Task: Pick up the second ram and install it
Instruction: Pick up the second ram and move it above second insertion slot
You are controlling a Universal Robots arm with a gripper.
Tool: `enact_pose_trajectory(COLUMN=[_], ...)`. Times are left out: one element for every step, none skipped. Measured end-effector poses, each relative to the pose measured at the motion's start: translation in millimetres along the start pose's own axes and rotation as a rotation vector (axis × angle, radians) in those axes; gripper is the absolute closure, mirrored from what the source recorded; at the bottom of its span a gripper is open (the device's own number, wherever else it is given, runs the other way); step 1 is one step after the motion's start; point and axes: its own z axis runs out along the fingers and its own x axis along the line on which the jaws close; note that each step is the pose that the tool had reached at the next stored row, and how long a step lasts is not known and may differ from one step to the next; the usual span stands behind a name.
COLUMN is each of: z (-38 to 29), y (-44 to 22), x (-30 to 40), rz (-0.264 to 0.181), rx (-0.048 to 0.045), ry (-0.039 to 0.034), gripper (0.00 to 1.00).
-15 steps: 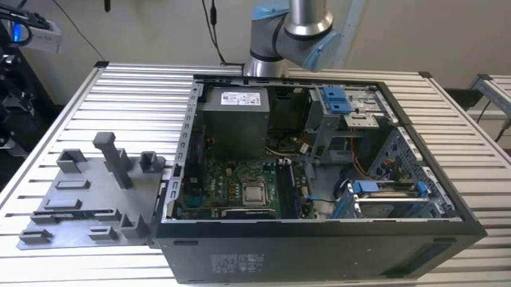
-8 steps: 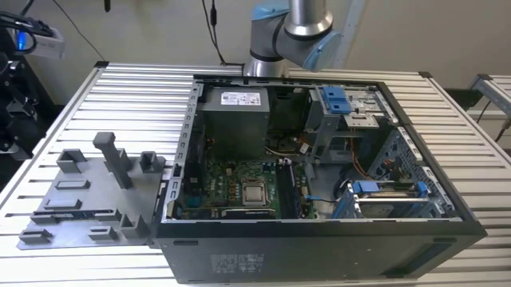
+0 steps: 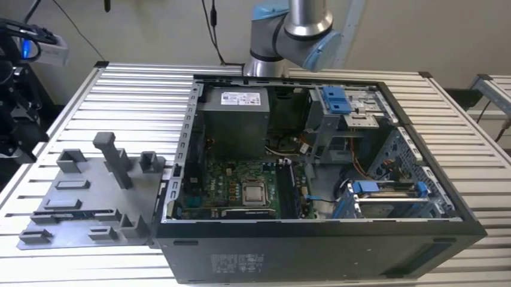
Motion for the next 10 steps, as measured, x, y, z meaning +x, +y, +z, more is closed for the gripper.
enact_pose_trajectory(z=[1.3,2.6,4.0,5.3,6.7,8.4,9.8,11.4,12.9,14.5], y=[-0.1,-0.1,-0.1,-0.1,-0.2,-0.2,-0.2,-0.3,-0.3,-0.3], x=[0.1,0.1,0.2,0.2,0.3,0.4,0.4,0.5,0.5,0.6], rz=[0.0,0.0,0.0,0.0,0.0,0.0,0.0,0.0,0.0,0.0], rx=[0.0001,0.0,0.0002,0.0001,0.0001,0.0002,0.0001,0.0,0.0,0.0001], ry=[0.0,0.0,-0.0001,-0.0001,0.0,-0.0001,0.0,0.0,0.0,0.0], gripper=[0.52,0.52,0.52,0.52,0.52,0.52,0.52,0.52,0.52,0.52])
